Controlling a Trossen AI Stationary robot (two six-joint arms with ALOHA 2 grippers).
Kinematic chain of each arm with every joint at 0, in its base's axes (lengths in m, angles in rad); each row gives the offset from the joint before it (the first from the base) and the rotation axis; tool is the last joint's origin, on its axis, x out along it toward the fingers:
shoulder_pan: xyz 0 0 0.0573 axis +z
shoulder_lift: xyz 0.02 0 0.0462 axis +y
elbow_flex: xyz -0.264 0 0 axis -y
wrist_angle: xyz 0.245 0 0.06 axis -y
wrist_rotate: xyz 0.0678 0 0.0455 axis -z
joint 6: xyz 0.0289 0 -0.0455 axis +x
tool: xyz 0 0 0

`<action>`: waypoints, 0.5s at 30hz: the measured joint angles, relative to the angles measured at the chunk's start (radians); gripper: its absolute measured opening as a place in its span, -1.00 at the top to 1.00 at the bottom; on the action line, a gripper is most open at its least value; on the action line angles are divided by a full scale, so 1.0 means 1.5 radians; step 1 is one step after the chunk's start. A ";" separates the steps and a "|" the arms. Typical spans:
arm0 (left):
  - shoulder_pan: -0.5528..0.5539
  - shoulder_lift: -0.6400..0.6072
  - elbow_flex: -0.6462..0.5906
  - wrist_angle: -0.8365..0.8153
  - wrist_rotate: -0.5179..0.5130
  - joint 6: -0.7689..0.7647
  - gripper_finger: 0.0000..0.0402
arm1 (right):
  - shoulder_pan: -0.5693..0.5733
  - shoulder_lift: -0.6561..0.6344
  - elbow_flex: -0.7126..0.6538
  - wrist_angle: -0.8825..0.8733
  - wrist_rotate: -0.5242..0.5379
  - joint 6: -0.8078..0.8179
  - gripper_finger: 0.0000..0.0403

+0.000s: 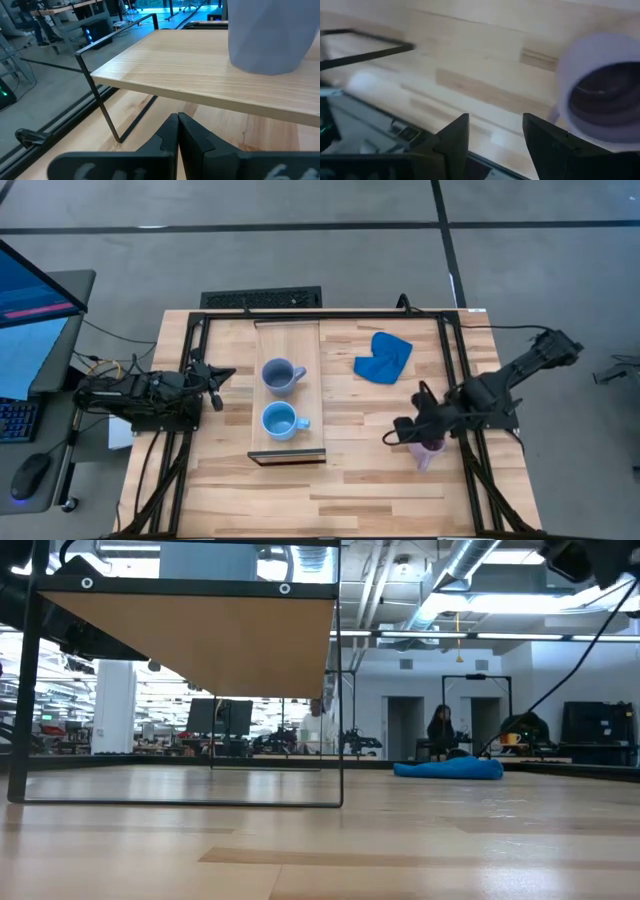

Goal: Stack small to large cups/mugs on shelf
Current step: Put the light purple mug on the shelf

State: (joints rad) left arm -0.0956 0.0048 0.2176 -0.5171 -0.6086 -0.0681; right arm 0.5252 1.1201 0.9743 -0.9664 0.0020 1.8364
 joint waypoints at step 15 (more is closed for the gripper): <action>0.000 0.000 0.000 0.000 0.000 0.000 1.00 | 0.041 0.081 0.000 -0.079 0.002 0.173 -0.03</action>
State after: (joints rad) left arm -0.0956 0.0048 0.2176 -0.5174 -0.6086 -0.0681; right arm 0.5869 1.2414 0.9737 -1.0847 0.0044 2.0964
